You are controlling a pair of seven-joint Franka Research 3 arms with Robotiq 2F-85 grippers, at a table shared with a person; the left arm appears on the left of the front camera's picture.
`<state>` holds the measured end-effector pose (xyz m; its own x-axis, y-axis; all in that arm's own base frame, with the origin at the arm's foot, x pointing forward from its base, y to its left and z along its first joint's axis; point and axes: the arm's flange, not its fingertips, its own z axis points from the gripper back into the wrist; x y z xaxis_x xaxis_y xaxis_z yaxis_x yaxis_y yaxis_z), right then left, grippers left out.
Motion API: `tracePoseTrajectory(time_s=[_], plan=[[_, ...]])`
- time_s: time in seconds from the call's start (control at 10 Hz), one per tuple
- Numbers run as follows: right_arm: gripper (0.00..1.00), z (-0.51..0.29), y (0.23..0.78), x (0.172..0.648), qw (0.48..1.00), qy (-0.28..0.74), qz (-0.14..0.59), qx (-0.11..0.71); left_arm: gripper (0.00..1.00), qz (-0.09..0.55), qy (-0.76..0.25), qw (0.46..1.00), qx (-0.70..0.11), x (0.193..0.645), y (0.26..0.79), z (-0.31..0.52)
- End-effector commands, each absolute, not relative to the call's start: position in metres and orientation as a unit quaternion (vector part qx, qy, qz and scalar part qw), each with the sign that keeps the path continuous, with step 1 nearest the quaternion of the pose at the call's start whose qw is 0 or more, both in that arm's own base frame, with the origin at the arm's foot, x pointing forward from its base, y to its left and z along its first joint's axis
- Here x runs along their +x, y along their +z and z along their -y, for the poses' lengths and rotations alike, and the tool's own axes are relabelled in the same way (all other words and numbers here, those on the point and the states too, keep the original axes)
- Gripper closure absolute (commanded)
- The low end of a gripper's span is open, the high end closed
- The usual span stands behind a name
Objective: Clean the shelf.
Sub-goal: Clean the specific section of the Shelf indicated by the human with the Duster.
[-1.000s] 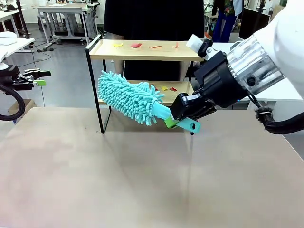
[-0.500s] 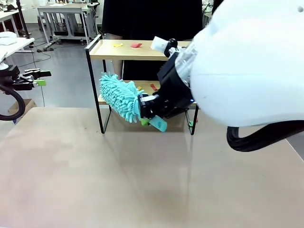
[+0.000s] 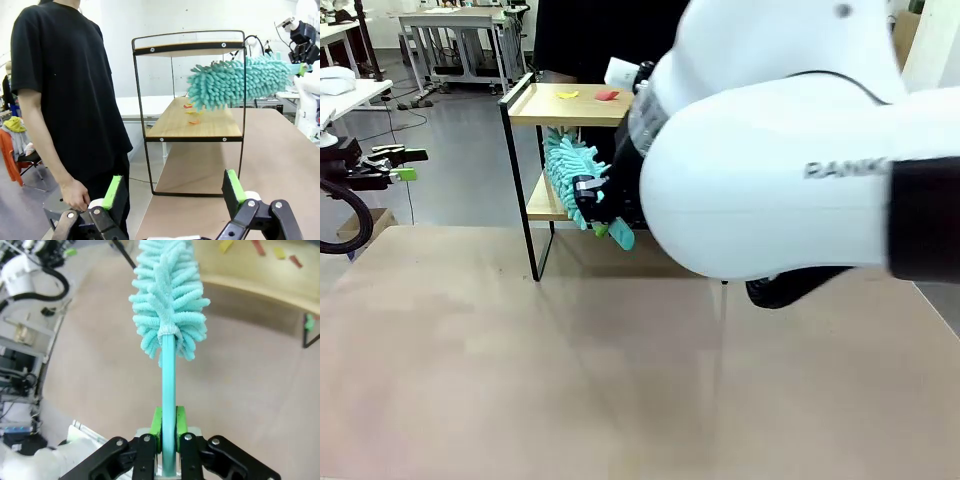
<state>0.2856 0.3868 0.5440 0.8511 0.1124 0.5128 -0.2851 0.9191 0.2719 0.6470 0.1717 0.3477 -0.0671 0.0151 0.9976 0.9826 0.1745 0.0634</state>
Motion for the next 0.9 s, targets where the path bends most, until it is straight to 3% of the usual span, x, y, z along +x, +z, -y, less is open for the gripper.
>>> tracePoseTrajectory(time_s=[0.0,0.8], plan=[[0.87,-0.427,0.551,0.307,0.95,0.07,0.273,0.136,0.0,0.565,-0.47,0.517,-0.439,0.645,0.35,-0.171],[0.87,-0.526,0.54,0.368,0.952,0.05,0.294,0.063,0.0,0.565,-0.47,0.517,-0.439,0.645,0.35,-0.171]])
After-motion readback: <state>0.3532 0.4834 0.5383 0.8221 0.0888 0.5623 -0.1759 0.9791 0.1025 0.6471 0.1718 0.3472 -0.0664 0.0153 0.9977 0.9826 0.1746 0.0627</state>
